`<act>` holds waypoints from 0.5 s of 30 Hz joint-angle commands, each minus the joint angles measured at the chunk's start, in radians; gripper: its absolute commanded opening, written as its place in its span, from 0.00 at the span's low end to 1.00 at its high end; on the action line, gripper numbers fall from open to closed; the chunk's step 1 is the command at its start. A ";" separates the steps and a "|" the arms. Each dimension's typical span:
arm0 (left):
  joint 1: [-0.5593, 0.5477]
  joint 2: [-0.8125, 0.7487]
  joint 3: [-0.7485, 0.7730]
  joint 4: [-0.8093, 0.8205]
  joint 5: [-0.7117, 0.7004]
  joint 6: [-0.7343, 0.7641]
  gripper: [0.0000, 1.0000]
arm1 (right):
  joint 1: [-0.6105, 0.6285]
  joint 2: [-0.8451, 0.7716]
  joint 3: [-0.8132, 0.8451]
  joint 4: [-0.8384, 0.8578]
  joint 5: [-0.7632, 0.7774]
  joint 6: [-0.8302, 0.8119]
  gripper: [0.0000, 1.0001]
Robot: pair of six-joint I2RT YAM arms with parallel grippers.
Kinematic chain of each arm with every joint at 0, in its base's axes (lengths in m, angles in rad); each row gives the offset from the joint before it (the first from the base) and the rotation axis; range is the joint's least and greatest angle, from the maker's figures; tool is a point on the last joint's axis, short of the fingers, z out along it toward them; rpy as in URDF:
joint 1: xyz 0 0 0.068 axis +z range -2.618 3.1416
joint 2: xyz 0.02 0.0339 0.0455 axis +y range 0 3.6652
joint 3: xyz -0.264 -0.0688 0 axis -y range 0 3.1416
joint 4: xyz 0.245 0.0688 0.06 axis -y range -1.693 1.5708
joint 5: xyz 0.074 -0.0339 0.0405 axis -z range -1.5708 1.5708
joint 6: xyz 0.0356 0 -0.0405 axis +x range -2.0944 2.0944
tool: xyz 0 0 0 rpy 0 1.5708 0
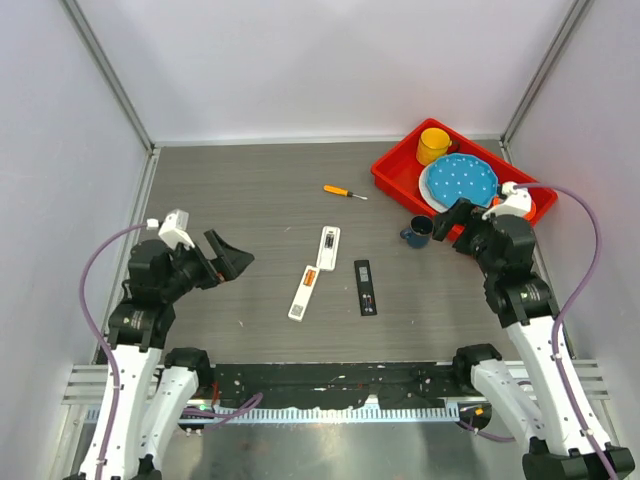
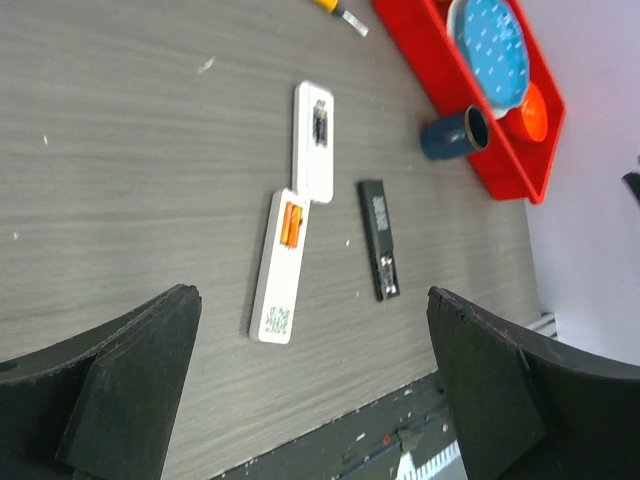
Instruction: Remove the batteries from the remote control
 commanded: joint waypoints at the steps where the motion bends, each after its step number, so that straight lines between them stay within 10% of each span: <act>1: -0.001 0.004 -0.065 0.067 0.056 -0.023 1.00 | 0.007 0.107 0.114 0.004 -0.216 -0.083 1.00; 15: 0.001 0.224 0.041 0.085 0.099 0.185 1.00 | 0.338 0.927 0.595 0.098 -0.083 -0.294 0.97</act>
